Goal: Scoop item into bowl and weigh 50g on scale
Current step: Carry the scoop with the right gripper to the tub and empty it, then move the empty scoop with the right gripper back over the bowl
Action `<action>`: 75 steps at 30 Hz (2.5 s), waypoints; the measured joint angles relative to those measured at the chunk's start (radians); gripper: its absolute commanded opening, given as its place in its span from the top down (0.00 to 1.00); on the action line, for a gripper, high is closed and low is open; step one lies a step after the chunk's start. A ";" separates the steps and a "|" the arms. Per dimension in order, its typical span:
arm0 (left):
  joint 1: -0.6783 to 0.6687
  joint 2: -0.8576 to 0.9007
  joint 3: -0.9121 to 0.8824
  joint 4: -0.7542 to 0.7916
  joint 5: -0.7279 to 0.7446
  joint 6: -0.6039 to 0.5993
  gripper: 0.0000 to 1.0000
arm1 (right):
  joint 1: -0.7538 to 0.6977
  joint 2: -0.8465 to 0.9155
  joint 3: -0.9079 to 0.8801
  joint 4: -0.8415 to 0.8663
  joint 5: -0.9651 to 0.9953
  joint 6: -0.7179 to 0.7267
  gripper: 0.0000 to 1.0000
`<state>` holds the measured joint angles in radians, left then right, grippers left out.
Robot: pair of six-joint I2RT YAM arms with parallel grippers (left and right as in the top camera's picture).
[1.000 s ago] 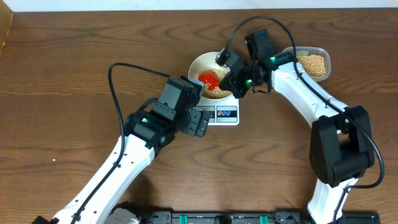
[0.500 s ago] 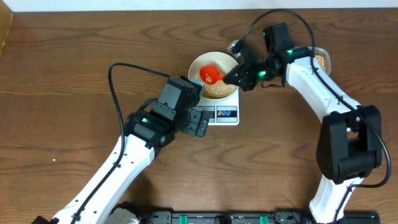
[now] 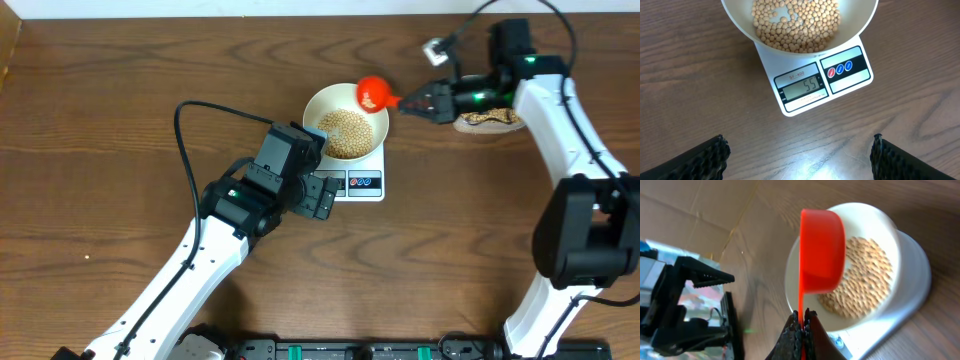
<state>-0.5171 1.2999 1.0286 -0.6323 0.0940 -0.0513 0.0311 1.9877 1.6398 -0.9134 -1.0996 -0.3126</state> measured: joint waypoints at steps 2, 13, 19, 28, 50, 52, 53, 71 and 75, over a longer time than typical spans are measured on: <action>0.000 0.000 0.000 0.000 0.000 0.000 0.08 | -0.045 -0.005 0.000 -0.045 0.002 -0.014 0.99; 0.000 0.000 0.000 0.000 0.000 0.000 0.08 | -0.266 -0.171 0.001 -0.167 0.277 -0.068 0.99; 0.000 0.000 0.000 0.000 0.000 0.000 0.08 | -0.262 -0.209 0.002 -0.130 0.581 -0.014 0.99; 0.000 0.000 0.000 0.000 0.000 0.000 0.08 | -0.122 -0.208 0.002 -0.087 1.042 0.061 0.99; 0.000 0.000 0.000 0.000 0.000 0.000 0.08 | 0.046 -0.208 0.002 0.013 1.269 0.032 0.99; 0.000 0.000 0.000 0.000 0.000 0.000 0.08 | 0.046 -0.208 0.007 0.047 1.131 0.016 0.99; 0.000 0.000 0.000 0.000 0.000 0.000 0.08 | 0.046 -0.208 0.010 0.084 1.042 0.011 0.99; 0.000 0.000 0.000 0.000 0.000 0.000 0.08 | 0.170 -0.120 0.031 0.104 0.358 -0.020 0.99; 0.000 0.000 0.000 0.000 0.000 0.000 0.08 | 0.188 -0.079 0.031 0.066 0.353 -0.038 0.99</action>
<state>-0.5171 1.2999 1.0286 -0.6319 0.0940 -0.0513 0.2188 1.9087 1.6711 -0.8474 -0.7464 -0.3508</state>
